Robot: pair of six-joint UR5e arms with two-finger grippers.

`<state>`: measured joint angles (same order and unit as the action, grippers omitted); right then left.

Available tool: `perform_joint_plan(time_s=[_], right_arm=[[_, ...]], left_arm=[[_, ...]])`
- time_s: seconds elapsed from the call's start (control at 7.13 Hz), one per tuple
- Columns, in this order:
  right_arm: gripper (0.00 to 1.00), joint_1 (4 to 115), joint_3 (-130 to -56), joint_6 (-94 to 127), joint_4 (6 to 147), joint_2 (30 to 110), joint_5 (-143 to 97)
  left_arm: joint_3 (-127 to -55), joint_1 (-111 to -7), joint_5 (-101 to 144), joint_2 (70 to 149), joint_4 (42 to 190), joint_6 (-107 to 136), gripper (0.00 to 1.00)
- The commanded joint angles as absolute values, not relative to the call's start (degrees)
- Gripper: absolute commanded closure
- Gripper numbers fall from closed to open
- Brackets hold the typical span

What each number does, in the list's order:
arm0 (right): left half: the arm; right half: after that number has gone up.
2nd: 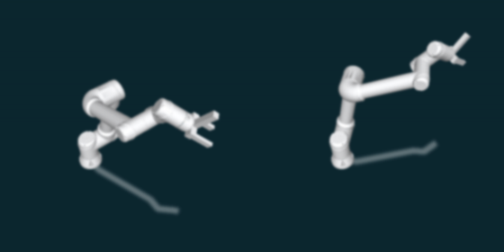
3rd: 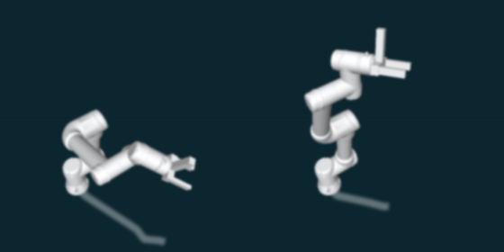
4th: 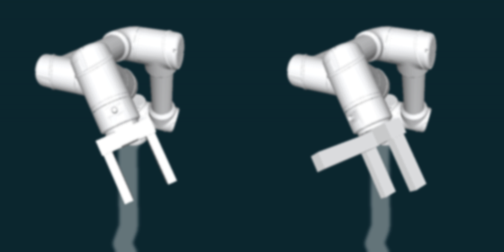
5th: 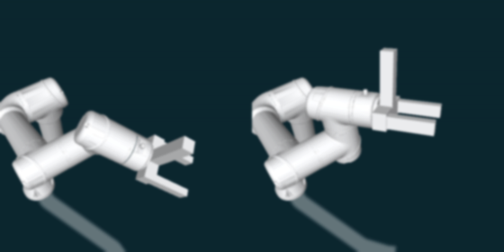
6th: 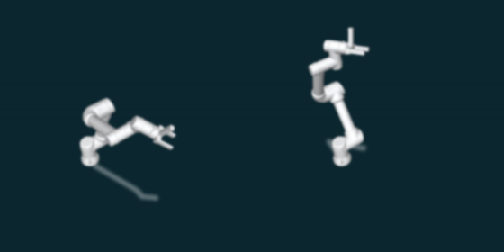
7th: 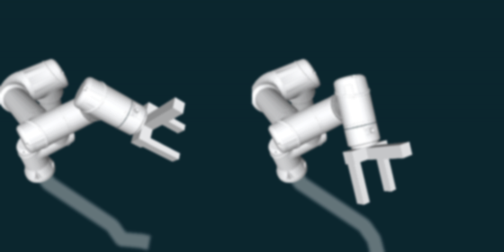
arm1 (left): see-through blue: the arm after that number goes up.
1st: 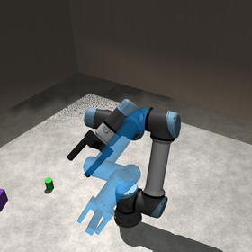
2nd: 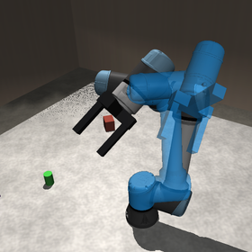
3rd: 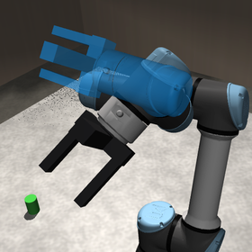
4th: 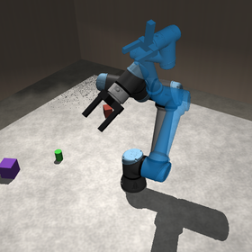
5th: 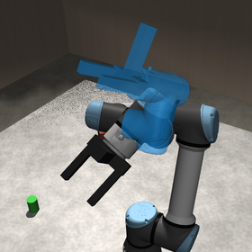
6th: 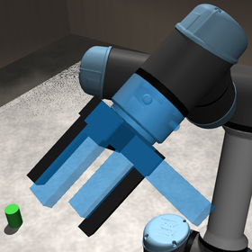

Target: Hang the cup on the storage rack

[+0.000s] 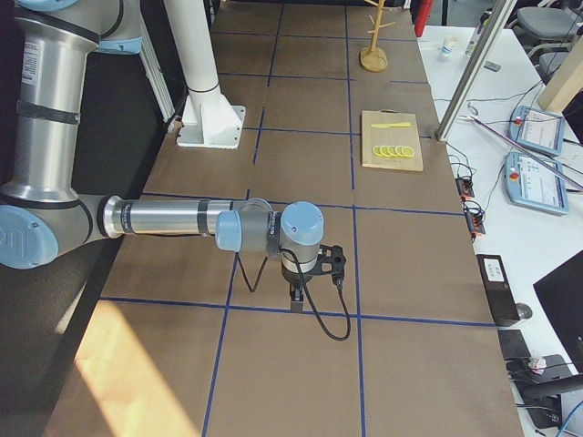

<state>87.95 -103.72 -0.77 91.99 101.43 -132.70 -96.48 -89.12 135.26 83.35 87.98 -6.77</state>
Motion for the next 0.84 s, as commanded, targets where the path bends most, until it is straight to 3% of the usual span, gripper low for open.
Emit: perform_joint_plan(time_s=[0.0, 0.42, 0.7], right_arm=[[0.00, 87.5, -104.9, -1.3, 92.0, 101.2, -132.6], [0.00, 82.4, -110.4, 1.6, 91.9, 101.2, -132.7], [0.00, 75.5, -110.4, 18.8, 79.0, 101.9, -132.1]], left_arm=[[-96.5, -89.1, 135.2, 83.5, 88.1, -6.8, 0.00], [-96.5, -89.1, 135.3, 83.4, 88.0, -6.7, 0.00], [-96.6, -89.1, 135.3, 83.4, 88.0, -6.8, 0.00]])
